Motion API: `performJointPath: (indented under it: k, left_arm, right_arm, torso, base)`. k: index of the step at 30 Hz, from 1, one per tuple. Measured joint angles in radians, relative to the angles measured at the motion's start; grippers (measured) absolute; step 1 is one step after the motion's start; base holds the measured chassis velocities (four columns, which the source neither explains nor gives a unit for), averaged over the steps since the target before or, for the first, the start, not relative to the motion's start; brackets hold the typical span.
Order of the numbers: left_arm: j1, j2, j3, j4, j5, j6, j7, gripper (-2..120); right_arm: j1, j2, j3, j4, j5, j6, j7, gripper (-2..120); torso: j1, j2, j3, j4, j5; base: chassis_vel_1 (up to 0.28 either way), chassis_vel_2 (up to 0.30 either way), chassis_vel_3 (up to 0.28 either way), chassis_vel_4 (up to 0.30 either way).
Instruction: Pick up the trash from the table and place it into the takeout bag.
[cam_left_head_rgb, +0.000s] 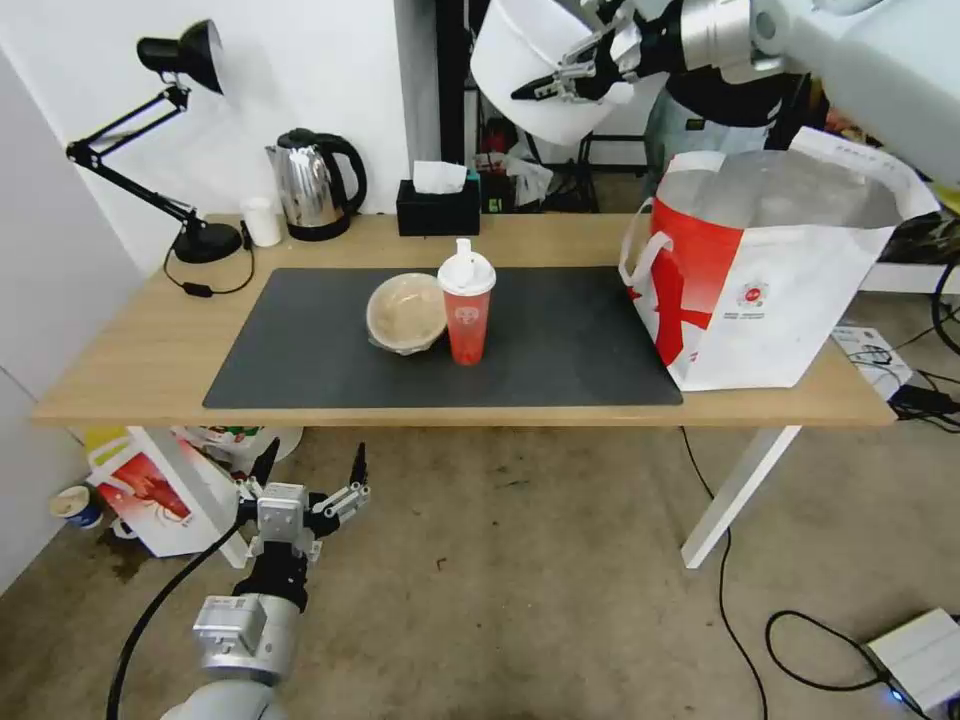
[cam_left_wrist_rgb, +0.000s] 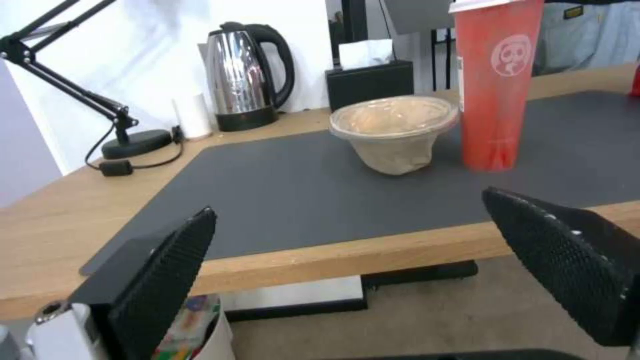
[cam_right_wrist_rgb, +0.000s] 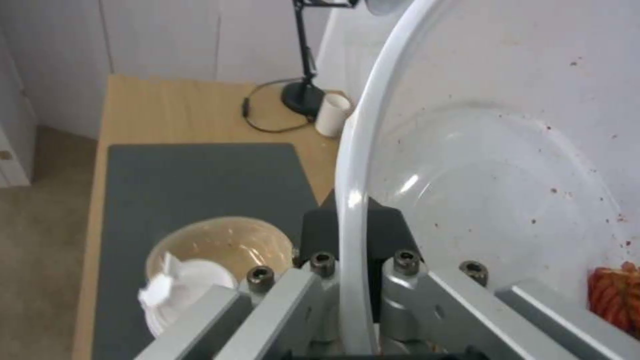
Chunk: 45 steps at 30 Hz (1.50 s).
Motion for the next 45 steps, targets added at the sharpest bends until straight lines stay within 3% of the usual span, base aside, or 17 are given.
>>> performJointPath:
  k: [10,18,27,33,37,45]
  left_arm:
    - [0.000,0.000,0.000,0.000,0.000,0.000,0.000,100]
    - [0.000,0.000,0.000,0.000,0.000,0.000,0.000,100]
    - [0.000,0.000,0.000,0.000,0.000,0.000,0.000,100]
    - [0.000,0.000,0.000,0.000,0.000,0.000,0.000,100]
    - [0.000,0.000,0.000,0.000,0.000,0.000,0.000,100]
    - [0.000,0.000,0.000,0.000,0.000,0.000,0.000,100]
  right_arm:
    - [0.008,-0.089,-0.025,-0.012,-0.034,0.001,-0.030,0]
    - [-0.021,-0.297,-0.018,0.077,-0.051,0.007,-0.040,0]
    - [-0.078,-0.442,0.036,0.144,-0.035,0.007,-0.040,0]
    - [-0.151,-0.492,0.102,0.177,-0.033,0.007,-0.039,0]
    - [-0.257,-0.529,0.196,0.200,-0.033,0.006,-0.039,0]
    - [-0.379,-0.540,0.297,0.200,-0.046,0.008,-0.041,0]
  torso:
    - [0.000,0.000,0.000,-0.0002,0.0005]
    - [0.000,0.000,0.000,-0.0003,0.0003]
    - [0.000,0.000,0.000,-0.0002,0.0001]
    - [0.000,0.000,0.000,0.0000,0.0002]
    - [0.000,0.000,0.000,-0.0001,0.0001]
    - [0.000,0.000,0.000,-0.0002,0.0001]
  base:
    - [0.000,0.000,0.000,0.000]
    - [0.000,0.000,0.000,0.000]
    - [0.000,0.000,0.000,0.000]
    - [0.000,0.000,0.000,0.000]
    - [0.000,0.000,0.000,0.000]
    - [0.000,0.000,0.000,0.000]
